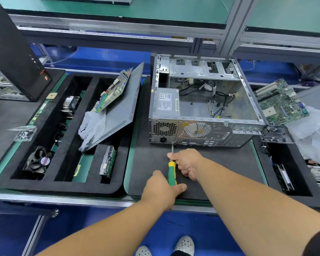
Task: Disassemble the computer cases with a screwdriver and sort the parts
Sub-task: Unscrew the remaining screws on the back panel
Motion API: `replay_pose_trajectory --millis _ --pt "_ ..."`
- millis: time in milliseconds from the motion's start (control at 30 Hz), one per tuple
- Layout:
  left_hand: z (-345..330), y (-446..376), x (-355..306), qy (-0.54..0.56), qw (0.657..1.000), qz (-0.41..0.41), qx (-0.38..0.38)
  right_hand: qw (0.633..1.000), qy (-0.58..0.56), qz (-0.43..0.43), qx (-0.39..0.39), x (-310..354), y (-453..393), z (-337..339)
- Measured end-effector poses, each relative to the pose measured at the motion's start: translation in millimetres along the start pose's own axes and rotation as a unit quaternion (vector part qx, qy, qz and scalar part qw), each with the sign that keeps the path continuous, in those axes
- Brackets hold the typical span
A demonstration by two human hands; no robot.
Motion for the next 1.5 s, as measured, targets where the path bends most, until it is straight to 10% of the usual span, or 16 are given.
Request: replay_pose_trajectory --millis 167,400,633,1000,1300,1500 --pt "-17.3 5.7 2.0 0.184 0.983 0.006 0.021 1.0 -0.006 0.001 0.001 1.0 0.2 0.4" --pt "-41.3 20.5 4.5 0.473 0.873 0.104 0.064 1.0 -0.002 -0.001 0.004 2.9 0.2 2.1" --pt "-14.7 19.7 1.4 0.25 0.965 0.024 -0.082 1.0 -0.006 -0.01 0.009 3.3 2.8 1.0" --pt "-36.8 23.5 4.3 0.434 0.893 0.106 -0.05 1.0 0.003 -0.019 0.025 2.8 3.5 0.8" --pt "-13.4 16.4 3.0 0.229 0.969 0.011 -0.097 1.0 0.004 -0.006 -0.011 3.5 9.3 1.1" --pt "-29.2 20.1 5.2 0.374 0.922 0.071 -0.067 1.0 -0.004 -0.009 -0.01 4.9 6.9 1.5"
Point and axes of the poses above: each hand's wrist, its own y-axis away from the middle knuckle, its own z-axis out of the back of the hand, x = y × z, the point moved 8 cm from there along -y, towards the middle knuckle, and after that the axes turned 13 degrees about -z, right-handed, at the moved point
